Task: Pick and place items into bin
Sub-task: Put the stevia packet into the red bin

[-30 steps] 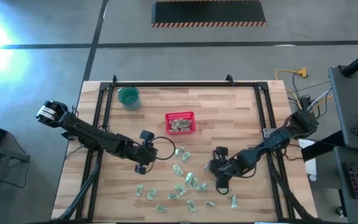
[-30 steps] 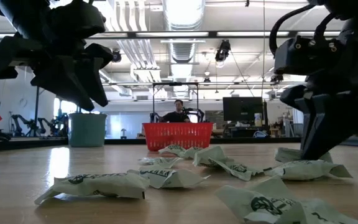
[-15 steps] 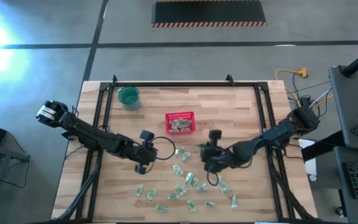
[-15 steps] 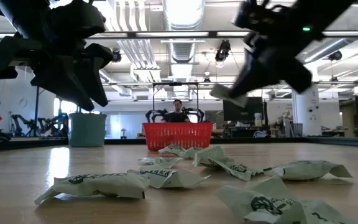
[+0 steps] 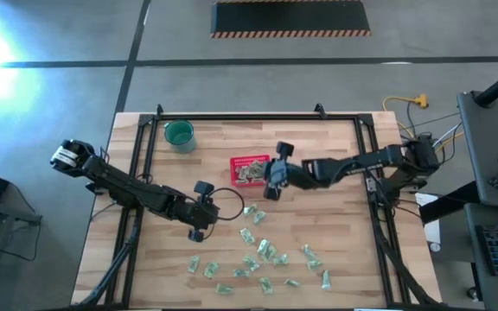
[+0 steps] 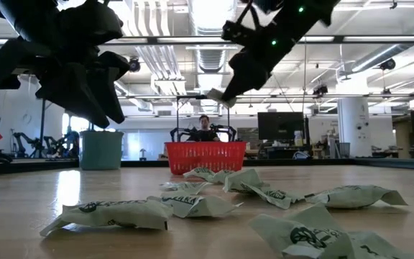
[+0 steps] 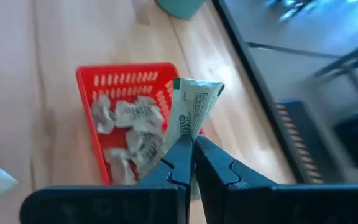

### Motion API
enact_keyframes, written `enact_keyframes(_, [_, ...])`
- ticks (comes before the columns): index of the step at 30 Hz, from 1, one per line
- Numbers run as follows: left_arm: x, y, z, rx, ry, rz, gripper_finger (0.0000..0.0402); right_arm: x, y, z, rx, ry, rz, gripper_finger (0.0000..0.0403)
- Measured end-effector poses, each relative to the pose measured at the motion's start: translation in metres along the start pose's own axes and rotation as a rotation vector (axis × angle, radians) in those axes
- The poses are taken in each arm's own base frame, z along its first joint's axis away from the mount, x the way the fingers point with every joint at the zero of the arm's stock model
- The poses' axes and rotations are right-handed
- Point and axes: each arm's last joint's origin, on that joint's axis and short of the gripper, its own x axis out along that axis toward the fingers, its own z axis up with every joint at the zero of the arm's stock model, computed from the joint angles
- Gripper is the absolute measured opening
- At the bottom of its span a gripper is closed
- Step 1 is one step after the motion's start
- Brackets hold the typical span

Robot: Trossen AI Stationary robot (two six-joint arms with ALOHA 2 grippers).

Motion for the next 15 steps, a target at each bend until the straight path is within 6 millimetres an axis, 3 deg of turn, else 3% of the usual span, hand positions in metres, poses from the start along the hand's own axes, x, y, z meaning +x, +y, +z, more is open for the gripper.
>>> enact_keyframes(7, [0.0, 0.0, 0.0, -0.028, -0.001, 0.0, 0.0141, 0.02, -0.024, -0.019, 0.083, 0.012, 0.048, 0.0009])
enact_keyframes(15, [0.0, 0.0, 0.003, -0.039, -0.031, -0.001, 0.0141, 0.025, -0.026, -0.028, 0.105, -0.007, 0.106, 0.0031])
